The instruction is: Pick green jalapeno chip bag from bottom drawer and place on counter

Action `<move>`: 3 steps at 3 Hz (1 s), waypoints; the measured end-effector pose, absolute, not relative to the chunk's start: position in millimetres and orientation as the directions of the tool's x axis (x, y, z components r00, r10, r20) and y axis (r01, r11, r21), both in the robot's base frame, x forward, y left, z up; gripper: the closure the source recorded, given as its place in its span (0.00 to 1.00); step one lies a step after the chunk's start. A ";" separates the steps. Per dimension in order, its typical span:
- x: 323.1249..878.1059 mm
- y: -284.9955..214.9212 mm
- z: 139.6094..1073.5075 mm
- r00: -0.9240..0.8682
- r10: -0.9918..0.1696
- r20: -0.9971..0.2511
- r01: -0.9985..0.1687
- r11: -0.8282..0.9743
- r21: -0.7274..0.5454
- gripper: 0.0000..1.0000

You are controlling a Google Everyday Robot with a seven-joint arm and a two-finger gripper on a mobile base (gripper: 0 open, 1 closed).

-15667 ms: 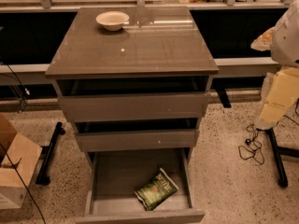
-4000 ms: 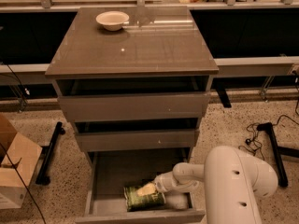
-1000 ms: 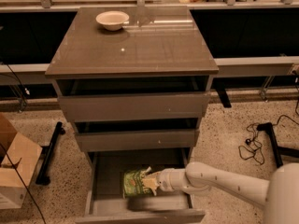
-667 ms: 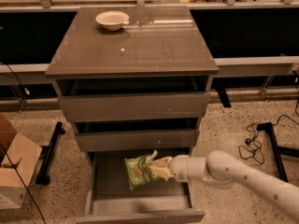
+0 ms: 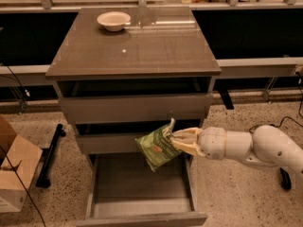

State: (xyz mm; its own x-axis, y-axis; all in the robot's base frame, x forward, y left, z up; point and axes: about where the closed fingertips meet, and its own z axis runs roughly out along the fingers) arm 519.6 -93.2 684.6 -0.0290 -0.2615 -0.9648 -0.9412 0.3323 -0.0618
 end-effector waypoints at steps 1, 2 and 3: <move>518.5 -113.3 754.6 0.107 -0.248 -0.963 -0.935 0.304 -0.182 1.00; 518.1 -120.6 780.8 0.158 -0.241 -0.957 -0.929 0.293 -0.227 1.00; 518.1 -120.6 780.9 0.158 -0.242 -0.957 -0.929 0.293 -0.227 1.00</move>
Offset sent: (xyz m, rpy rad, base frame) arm -0.0022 -0.0414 0.1267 0.0214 -0.2406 0.0484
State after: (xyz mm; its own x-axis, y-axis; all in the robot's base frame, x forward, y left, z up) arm 518.1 -120.6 780.9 0.1581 -0.2416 -0.9574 -0.9288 0.2927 -0.2272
